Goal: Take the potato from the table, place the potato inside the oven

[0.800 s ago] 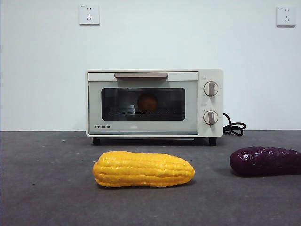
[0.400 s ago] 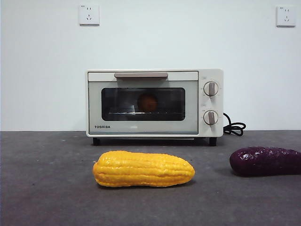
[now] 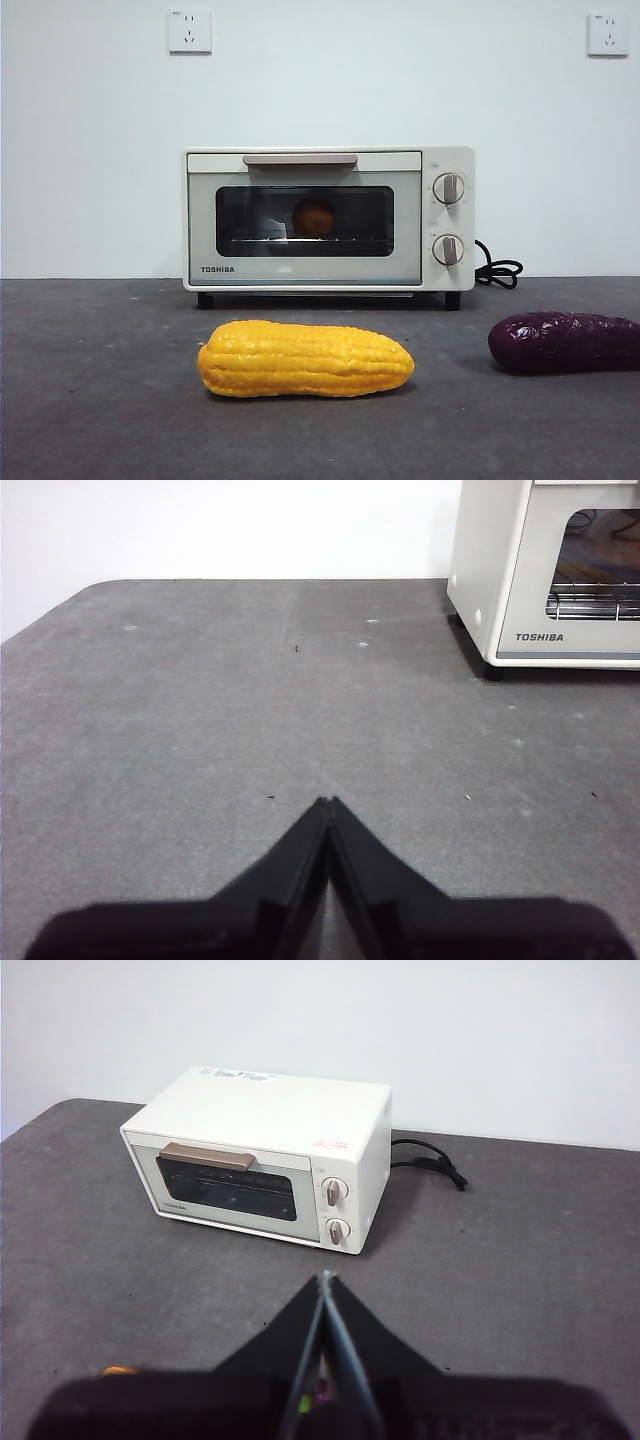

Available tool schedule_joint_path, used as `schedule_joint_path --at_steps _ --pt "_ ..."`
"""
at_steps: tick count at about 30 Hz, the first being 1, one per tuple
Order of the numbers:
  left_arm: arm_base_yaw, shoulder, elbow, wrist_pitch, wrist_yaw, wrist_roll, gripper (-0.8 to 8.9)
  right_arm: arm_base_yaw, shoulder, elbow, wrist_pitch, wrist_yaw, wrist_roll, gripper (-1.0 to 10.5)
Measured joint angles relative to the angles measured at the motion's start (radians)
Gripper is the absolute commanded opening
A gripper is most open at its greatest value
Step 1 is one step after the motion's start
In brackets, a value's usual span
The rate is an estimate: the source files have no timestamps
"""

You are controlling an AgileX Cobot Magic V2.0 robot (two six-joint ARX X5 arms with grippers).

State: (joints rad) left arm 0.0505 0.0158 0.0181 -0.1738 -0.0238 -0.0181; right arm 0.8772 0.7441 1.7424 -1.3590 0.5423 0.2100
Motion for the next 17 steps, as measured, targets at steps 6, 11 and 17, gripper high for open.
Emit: schedule_joint_path --at_steps 6,11,17 --pt "0.000 0.000 0.000 0.000 0.000 0.000 -0.04 0.000 0.000 0.000 0.000 0.000 0.000 0.0" --pt "0.000 0.000 0.000 0.000 0.000 0.000 -0.04 -0.006 0.000 0.000 0.000 0.031 -0.038 0.0" --pt "0.000 0.000 0.000 0.000 0.000 0.000 -0.04 -0.166 -0.010 -0.052 0.000 0.079 -0.122 0.0"
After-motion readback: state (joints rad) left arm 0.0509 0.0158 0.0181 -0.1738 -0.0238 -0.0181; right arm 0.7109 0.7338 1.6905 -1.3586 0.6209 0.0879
